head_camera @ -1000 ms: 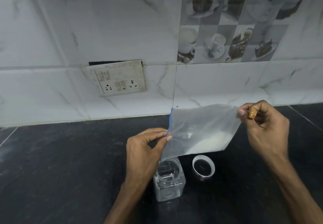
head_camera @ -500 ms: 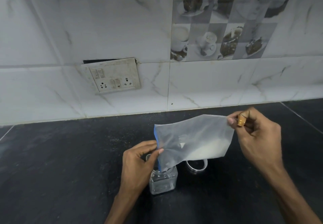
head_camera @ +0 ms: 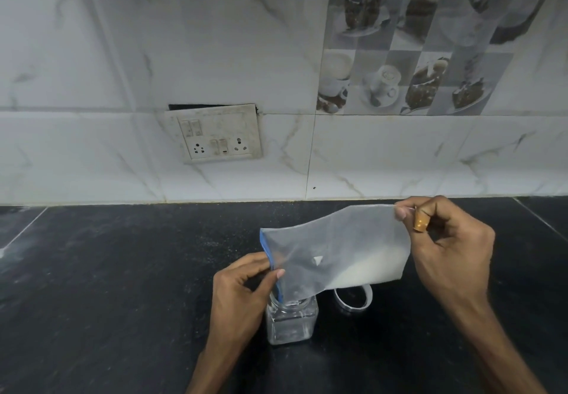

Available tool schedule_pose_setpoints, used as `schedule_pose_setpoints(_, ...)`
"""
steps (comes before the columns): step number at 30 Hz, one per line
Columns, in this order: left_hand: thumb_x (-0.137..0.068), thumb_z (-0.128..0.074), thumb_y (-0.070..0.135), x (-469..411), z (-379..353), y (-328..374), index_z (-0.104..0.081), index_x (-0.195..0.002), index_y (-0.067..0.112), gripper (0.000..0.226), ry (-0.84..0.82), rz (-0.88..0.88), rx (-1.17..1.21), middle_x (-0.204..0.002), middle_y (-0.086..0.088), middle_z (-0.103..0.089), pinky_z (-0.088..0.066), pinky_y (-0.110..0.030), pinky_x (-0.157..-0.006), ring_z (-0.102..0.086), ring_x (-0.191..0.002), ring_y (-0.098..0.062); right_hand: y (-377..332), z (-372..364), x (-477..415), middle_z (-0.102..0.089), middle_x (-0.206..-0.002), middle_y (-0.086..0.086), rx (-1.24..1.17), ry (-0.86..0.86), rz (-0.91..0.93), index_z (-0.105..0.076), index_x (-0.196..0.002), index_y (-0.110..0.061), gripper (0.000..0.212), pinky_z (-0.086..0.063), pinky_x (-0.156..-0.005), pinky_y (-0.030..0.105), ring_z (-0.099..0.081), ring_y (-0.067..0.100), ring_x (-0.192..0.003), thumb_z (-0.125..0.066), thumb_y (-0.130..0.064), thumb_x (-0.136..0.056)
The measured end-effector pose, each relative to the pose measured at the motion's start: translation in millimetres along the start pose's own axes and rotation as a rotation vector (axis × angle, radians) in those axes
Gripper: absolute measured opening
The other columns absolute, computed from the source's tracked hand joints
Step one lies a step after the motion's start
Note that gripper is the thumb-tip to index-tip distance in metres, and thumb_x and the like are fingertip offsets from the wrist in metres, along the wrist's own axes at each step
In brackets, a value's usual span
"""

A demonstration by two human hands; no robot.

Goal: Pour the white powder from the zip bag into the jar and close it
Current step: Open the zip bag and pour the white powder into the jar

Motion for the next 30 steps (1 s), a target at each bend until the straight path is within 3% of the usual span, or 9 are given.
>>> schedule_pose_setpoints(5,-0.072,-0.081,-0.005,-1,-2,-4,-0.080,-0.091,0.013,0.027,-0.003,0.000,-0.020,-0.093,0.011,-0.076,-0.055,-0.016,-0.071,-0.072,-0.082,-0.007,-2,-5,-5,-0.071,-0.082,-0.002,-0.028,-0.010,0.007,-0.054,-0.066,-0.001,0.025,-0.053,-0.077,0.012,-0.068,0.000,-0.084,-0.069,0.004,-0.086)
schedule_pose_setpoints(9,-0.073,-0.082,-0.002,-1,-2,-7,-0.079,-0.079,0.015,0.018,0.002,0.006,-0.056,-0.084,0.011,-0.073,-0.052,-0.020,-0.059,-0.065,-0.065,-0.008,-2,-7,-11,-0.071,-0.082,-0.004,-0.063,-0.039,0.002,-0.055,-0.068,-0.001,0.023,-0.052,-0.079,0.009,-0.070,0.001,-0.085,-0.070,0.004,-0.085)
schedule_pose_setpoints(13,-0.070,-0.083,-0.003,-1,0,-4,-0.071,-0.062,0.041,0.047,-0.022,0.039,-0.051,-0.078,0.024,-0.069,-0.042,-0.013,-0.050,-0.052,-0.052,-0.003,0,-11,-12,-0.071,-0.080,-0.006,-0.082,-0.057,0.010,-0.055,-0.069,-0.004,0.023,-0.054,-0.079,0.013,-0.071,0.005,-0.084,-0.070,0.005,-0.085)
schedule_pose_setpoints(15,-0.069,-0.085,-0.001,-1,-1,-8,-0.070,-0.060,0.044,0.048,-0.017,0.071,-0.066,-0.078,0.026,-0.068,-0.040,-0.013,-0.046,-0.046,-0.048,-0.004,-1,-14,-12,-0.071,-0.081,-0.006,-0.083,-0.077,0.019,-0.056,-0.069,-0.005,0.023,-0.055,-0.079,0.016,-0.071,0.006,-0.084,-0.070,0.006,-0.085)
schedule_pose_setpoints(18,-0.072,-0.084,0.007,0,-1,-18,-0.077,-0.073,0.017,0.013,-0.052,0.103,-0.084,-0.078,0.003,-0.072,-0.044,-0.028,-0.046,-0.043,-0.049,-0.004,-2,-14,-13,-0.073,-0.080,-0.007,-0.080,-0.099,0.011,-0.059,-0.073,-0.007,0.020,-0.056,-0.079,0.017,-0.072,0.007,-0.084,-0.072,0.004,-0.084)
schedule_pose_setpoints(20,-0.073,-0.083,0.006,-1,-1,-20,-0.075,-0.073,0.010,0.009,-0.068,0.129,-0.083,-0.076,-0.003,-0.071,-0.052,-0.036,-0.051,-0.051,-0.054,-0.002,-2,-13,-15,-0.073,-0.080,-0.008,-0.092,-0.104,-0.014,-0.063,-0.078,-0.007,0.013,-0.056,-0.079,0.016,-0.072,0.006,-0.085,-0.073,-0.002,-0.084)
schedule_pose_setpoints(23,-0.075,-0.081,0.000,-2,-1,-10,-0.075,-0.089,0.046,0.048,-0.133,0.111,-0.019,-0.100,0.025,-0.073,-0.058,-0.022,-0.074,-0.070,-0.085,0.001,-4,-10,-18,-0.072,-0.083,-0.010,-0.089,-0.141,-0.020,-0.066,-0.084,-0.012,0.012,-0.056,-0.080,0.015,-0.072,0.006,-0.085,-0.074,-0.004,-0.083)
schedule_pose_setpoints(25,-0.075,-0.081,0.001,-3,-2,-7,-0.067,-0.096,0.061,0.065,-0.183,0.102,-0.043,-0.107,0.032,-0.069,-0.059,-0.026,-0.076,-0.072,-0.085,-0.009,-5,-9,-19,-0.072,-0.088,-0.010,-0.094,-0.152,-0.043,-0.067,-0.087,-0.014,0.014,-0.056,-0.079,0.015,-0.072,0.006,-0.085,-0.075,-0.004,-0.082)
schedule_pose_setpoints(30,-0.074,-0.082,0.007,-4,-1,-10,-0.063,-0.103,0.063,0.066,-0.258,0.121,-0.090,-0.111,0.029,-0.067,-0.059,-0.041,-0.075,-0.070,-0.087,-0.023,-4,-6,-22,-0.073,-0.083,-0.006,-0.065,-0.163,-0.083,-0.067,-0.089,-0.010,0.013,-0.056,-0.079,0.015,-0.072,0.007,-0.083,-0.076,-0.003,-0.081)
Point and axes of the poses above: each hand's wrist, its own x-axis away from the middle knuckle, its own z-axis out of the back of the hand, y = z × x, the point moved 2 cm from there along -x, towards the middle knuckle
